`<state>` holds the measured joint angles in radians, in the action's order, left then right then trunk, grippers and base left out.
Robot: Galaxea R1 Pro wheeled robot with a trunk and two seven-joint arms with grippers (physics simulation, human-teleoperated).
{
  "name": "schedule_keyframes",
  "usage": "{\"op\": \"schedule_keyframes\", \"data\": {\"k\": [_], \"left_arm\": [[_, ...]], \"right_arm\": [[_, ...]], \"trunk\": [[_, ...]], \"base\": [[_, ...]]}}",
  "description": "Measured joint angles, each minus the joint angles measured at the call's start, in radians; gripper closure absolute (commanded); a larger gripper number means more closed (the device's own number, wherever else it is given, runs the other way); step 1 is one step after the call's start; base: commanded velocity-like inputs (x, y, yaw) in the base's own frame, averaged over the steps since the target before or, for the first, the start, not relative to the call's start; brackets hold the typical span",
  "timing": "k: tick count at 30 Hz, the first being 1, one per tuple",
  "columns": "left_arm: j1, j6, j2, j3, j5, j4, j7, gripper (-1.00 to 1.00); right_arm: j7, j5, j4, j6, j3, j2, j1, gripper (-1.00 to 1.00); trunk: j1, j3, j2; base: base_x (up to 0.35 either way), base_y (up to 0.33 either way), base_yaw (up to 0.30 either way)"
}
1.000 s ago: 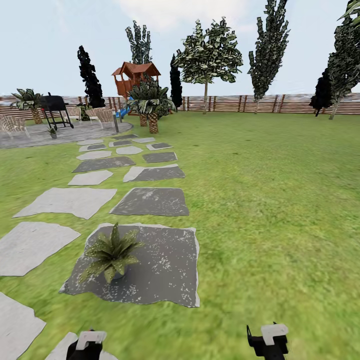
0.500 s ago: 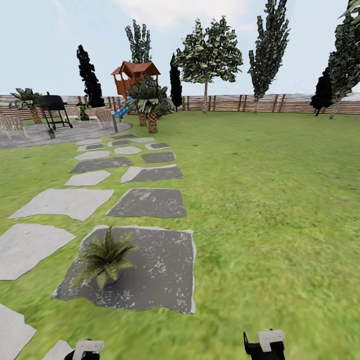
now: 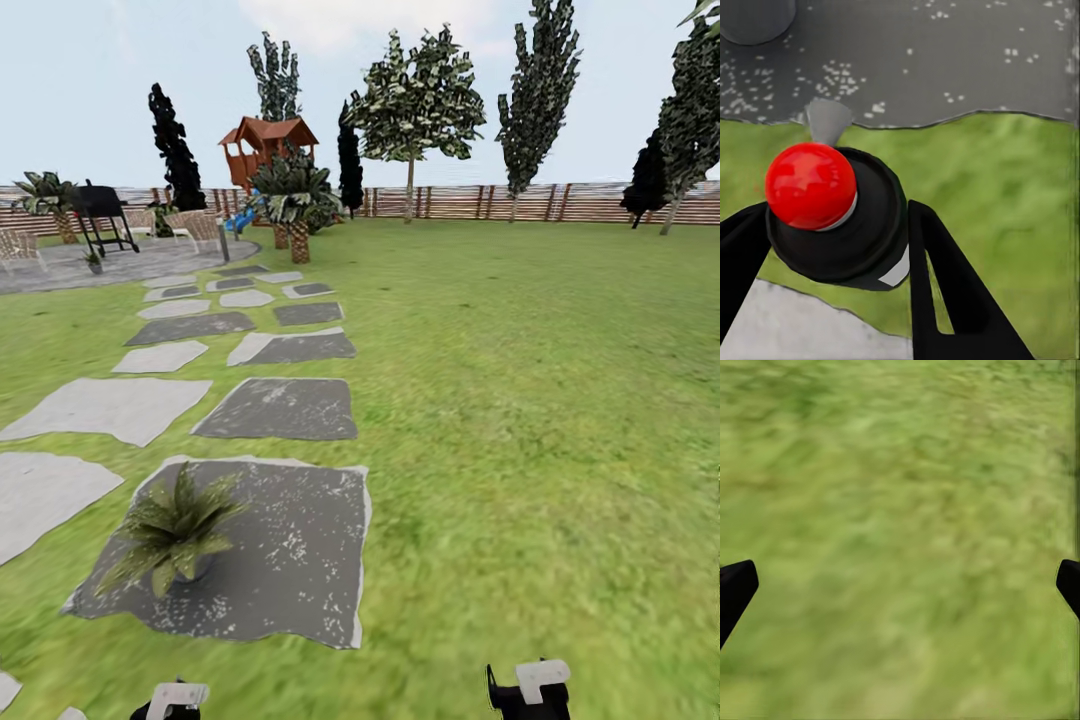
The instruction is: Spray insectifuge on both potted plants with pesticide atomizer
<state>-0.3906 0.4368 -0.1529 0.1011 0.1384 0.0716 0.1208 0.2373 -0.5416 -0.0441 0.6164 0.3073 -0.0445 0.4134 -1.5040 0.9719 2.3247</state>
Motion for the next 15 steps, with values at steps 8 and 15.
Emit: {"op": "schedule_keyframes", "data": {"k": [8,15], "left_arm": [[0.0,0.0,0.0,0.0,0.0,0.0,-0.001,1.0],[0.0,-0.002,0.0,0.0,0.001,0.0,-0.001,1.0]], "right_arm": [[0.0,0.0,0.0,0.0,0.0,0.0,0.0,-1.0],[0.0,0.0,0.0,0.0,0.0,0.0,0.0,-1.0]], "trunk": [[0.0,0.004,0.0],[0.0,0.004,0.0]], "base": [[0.226,-0.268,0.0],[0.241,-0.258,0.0]]}}
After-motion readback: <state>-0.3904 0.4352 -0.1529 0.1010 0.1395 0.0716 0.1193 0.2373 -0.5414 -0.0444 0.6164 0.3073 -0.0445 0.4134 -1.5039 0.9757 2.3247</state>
